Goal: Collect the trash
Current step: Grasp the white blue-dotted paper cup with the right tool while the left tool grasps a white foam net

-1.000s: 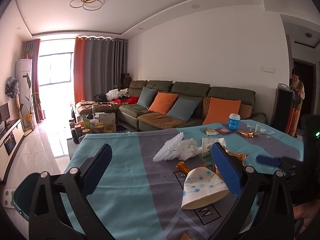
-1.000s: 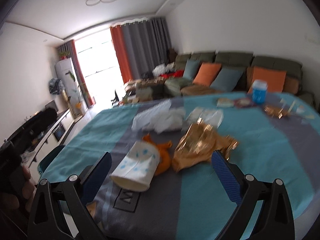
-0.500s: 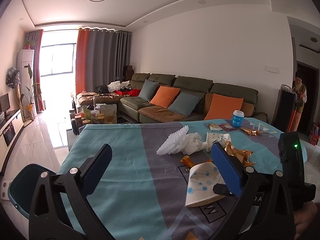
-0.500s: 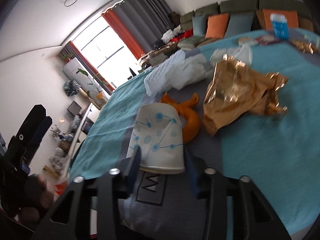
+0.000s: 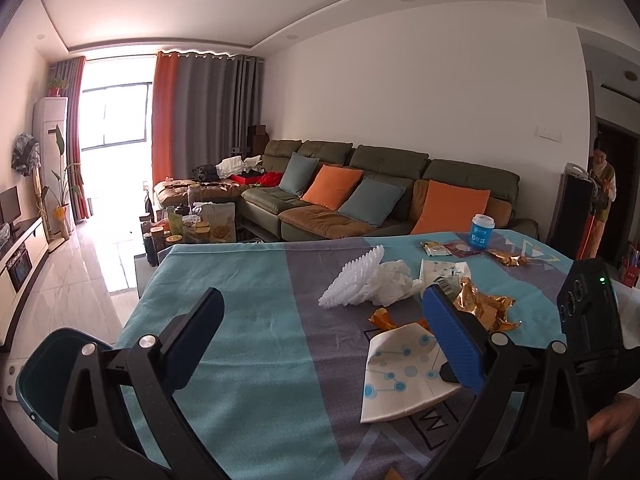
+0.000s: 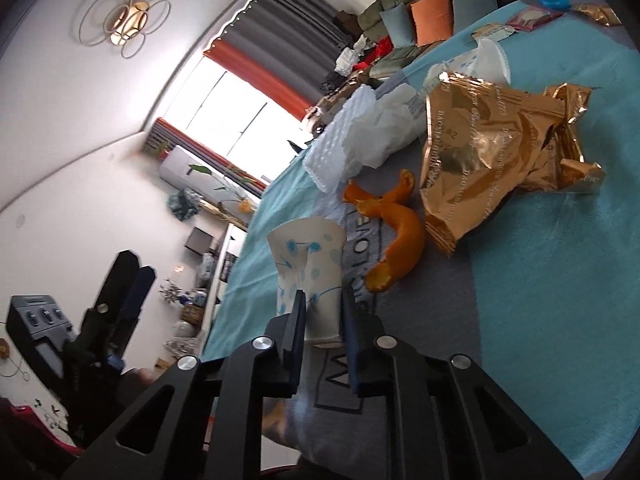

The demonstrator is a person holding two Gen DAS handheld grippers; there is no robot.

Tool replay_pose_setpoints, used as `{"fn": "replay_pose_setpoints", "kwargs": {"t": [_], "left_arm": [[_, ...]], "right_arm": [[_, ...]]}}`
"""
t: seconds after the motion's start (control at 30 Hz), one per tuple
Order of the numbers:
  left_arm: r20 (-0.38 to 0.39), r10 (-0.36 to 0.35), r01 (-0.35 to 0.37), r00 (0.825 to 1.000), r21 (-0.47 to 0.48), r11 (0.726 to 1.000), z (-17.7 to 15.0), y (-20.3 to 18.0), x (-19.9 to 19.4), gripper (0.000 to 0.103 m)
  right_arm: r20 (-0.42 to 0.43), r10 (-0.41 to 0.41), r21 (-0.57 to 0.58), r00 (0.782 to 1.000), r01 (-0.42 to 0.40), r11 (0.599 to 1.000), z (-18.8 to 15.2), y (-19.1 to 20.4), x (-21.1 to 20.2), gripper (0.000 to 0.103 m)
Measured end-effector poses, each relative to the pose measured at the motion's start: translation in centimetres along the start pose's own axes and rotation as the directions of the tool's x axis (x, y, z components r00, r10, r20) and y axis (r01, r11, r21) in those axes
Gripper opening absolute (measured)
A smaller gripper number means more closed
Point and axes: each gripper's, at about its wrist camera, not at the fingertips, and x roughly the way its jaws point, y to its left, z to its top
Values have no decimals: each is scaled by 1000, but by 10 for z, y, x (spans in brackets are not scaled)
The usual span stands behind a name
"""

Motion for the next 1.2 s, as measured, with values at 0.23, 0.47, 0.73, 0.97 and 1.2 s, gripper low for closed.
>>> {"fn": "replay_pose_setpoints", "kwargs": {"t": [0.23, 0.47, 0.73, 0.97, 1.2], "left_arm": [[1, -15, 15, 1000, 28, 999, 12, -4, 19, 98], [-78, -53, 59, 996, 78, 995, 22, -16, 68, 98], [-221, -79, 115, 972, 156, 981, 21, -31, 137, 95], [-321, -55, 122, 946, 192, 974, 16, -35, 185, 75], [-414, -46, 122, 909, 159, 980, 6, -25, 216, 43]], "right_arm": [[83, 5, -53, 997, -1, 999, 14, 12, -19, 13], [205, -17, -74, 979, 33, 997, 39, 8, -57, 13], [284, -67, -43, 957, 82, 996, 59, -13, -78, 13], [285, -72, -27, 956, 83, 996, 73, -19, -74, 13], [282, -72, -20, 957, 81, 997, 77, -21, -74, 13]]}}
